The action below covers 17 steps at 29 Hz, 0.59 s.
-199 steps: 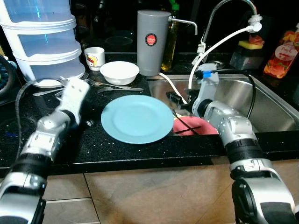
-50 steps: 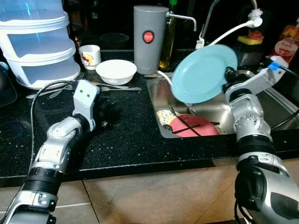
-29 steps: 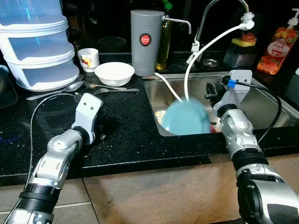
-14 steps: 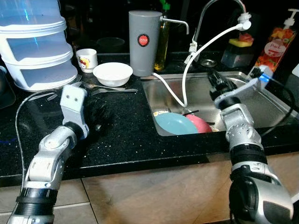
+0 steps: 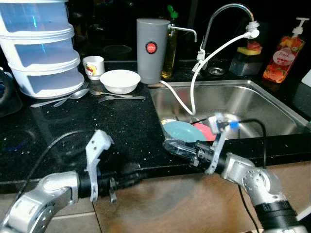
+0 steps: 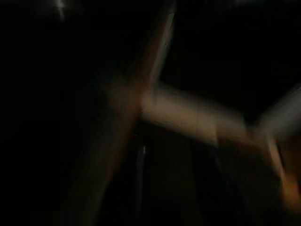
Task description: Kitchen organization
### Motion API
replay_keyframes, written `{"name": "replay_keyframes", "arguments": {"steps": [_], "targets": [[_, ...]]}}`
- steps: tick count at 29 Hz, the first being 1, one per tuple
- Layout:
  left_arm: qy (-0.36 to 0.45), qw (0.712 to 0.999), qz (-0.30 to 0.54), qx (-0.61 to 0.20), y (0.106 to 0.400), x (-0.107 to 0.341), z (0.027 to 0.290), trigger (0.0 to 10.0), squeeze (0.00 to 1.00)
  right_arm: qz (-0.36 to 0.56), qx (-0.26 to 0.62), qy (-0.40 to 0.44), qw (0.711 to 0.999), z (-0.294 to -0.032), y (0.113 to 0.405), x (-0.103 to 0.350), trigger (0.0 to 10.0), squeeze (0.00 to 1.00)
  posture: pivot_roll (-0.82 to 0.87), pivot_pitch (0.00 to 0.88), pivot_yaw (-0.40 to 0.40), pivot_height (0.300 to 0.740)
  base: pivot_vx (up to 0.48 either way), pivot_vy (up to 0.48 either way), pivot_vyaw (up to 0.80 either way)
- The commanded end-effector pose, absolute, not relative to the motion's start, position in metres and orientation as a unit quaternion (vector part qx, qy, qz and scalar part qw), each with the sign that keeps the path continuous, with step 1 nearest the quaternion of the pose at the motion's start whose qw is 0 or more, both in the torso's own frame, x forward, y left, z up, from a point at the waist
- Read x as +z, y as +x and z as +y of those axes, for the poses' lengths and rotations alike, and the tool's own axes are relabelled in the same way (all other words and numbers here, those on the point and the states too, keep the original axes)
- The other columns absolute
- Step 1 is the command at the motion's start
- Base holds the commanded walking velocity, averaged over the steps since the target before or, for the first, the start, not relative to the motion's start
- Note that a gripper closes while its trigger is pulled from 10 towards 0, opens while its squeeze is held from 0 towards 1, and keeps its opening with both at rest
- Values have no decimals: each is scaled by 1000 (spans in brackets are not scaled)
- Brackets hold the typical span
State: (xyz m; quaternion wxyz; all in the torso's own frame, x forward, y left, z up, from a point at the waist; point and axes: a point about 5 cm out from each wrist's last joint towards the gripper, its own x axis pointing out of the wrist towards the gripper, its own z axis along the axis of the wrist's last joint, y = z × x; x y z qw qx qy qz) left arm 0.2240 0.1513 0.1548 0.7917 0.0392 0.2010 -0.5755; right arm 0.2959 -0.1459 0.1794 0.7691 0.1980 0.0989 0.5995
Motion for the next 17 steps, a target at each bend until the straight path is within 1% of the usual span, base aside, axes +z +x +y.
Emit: {"name": "replay_keyframes", "arguments": {"steps": [1, 3, 6, 7, 9, 11, 12, 14, 15, 16, 17], "targets": [[51, 782, 229, -578, 220, 148, 152, 10000, 0, 146, 596, 200, 764, -145, 290, 164, 10000, 0, 76, 36, -35, 740, 0, 0, 0], [67, 780, 258, -567, 215, 136, 158, 10000, 0, 185, 604, 193, 751, -145, 280, 153, 10000, 0, 77, 43, -37, 740, 0, 0, 0], [82, 788, 262, -552, 213, 124, 157, 10000, 0, 223, 607, 184, 740, -146, 271, 137, 10000, 0, 79, 44, -37, 740, 0, 0, 0], [80, 791, 260, -548, 213, 122, 155, 10000, 0, 230, 607, 184, 738, -146, 269, 133, 10000, 0, 79, 44, -37, 740, 0, 0, 0], [69, 789, 264, -550, 210, 117, 151, 10000, 0, 243, 611, 186, 730, -145, 264, 126, 10000, 0, 80, 47, -39, 740, 0, 0, 0], [84, 773, 291, -557, 202, 106, 150, 10000, 0, 270, 619, 175, 716, -145, 255, 115, 10000, 0, 80, 47, -39, 740, 0, 0, 0], [101, 760, 315, -559, 196, 96, 152, 10000, 0, 289, 618, 164, 713, -144, 251, 106, 10000, 0, 80, 49, -39, 740, 0, 0, 0], [122, 744, 349, -557, 187, 81, 155, 10000, 0, 321, 606, 136, 715, -145, 246, 90, 10000, 0, 81, 50, -37, 740, 0, 0, 0], [122, 744, 349, -557, 187, 81, 155, 10000, 0, 321, 606, 136, 715, -145, 246, 90, 10000, 0, 81, 50, -37, 740, 0, 0, 0], [126, 734, 372, -554, 178, 67, 156, 10000, 0, 362, 591, 107, 713, -148, 239, 70, 10000, 0, 79, 52, -35, 740, 0, 0, 0], [123, 735, 380, -548, 175, 61, 156, 10000, 0, 379, 583, 102, 711, -149, 235, 61, 10000, 0, 79, 52, -35, 740, 0, 0, 0]]}}
